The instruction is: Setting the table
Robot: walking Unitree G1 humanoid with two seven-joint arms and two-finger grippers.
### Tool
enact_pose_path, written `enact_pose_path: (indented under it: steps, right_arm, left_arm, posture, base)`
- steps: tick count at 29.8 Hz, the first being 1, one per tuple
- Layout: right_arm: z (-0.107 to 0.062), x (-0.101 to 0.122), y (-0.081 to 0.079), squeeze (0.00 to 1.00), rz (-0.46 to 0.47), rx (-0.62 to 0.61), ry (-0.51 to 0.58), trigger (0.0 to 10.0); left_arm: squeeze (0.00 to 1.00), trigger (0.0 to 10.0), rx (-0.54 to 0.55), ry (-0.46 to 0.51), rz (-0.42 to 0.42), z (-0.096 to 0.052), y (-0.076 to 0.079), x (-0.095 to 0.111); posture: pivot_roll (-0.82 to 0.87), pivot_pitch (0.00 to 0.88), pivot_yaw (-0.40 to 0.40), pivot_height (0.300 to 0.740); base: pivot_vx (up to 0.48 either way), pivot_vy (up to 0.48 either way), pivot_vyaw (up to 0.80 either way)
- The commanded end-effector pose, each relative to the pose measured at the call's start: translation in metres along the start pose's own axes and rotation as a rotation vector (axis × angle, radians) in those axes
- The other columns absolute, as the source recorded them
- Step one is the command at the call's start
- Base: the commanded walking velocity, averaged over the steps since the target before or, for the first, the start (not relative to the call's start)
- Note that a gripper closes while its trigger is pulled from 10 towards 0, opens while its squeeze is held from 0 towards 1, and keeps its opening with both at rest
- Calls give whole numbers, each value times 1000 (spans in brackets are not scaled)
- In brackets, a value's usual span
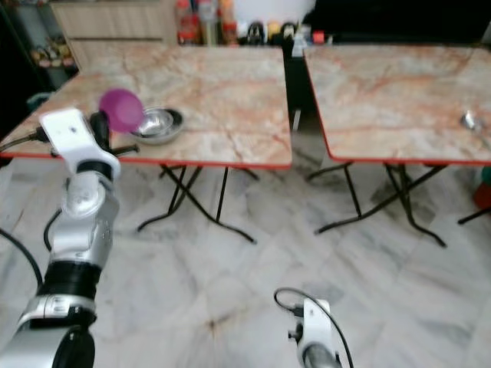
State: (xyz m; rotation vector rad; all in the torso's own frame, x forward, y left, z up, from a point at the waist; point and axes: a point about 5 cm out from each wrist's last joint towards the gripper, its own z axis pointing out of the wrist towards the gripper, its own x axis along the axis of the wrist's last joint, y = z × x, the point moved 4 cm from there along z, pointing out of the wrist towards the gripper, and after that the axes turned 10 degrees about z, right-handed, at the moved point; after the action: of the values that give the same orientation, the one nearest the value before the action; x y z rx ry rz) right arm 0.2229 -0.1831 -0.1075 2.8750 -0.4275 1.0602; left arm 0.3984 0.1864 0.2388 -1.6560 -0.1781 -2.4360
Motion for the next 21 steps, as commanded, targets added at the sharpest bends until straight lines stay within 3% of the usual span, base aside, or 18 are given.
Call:
enact_pose_path:
  steps: [1,4,9,21]
  right_arm:
    - [0,3,-10,0,8,21,12,10000]
    - [0,3,-10,0,8,21,12,10000]
    - [1,5,-9,0,7,26,17,10000]
    - [1,6,-10,0,4,36,22,10000]
  left_arm:
    - [0,10000,34,6,8,1,-13,2]
    - [0,10000,34,6,9,1,-13,3]
    - [0,10000,42,7,13,2,-16,3]
    - [0,10000,46,8,20,2,-17,4]
  posture:
    - [45,0,-21,740]
    - [45,0,-21,740]
    - [47,0,-27,740]
    - [51,0,-29,740]
  base:
    - [0,480,0]
    - [0,480,0]
    - [0,480,-605]
    - [0,471,0]
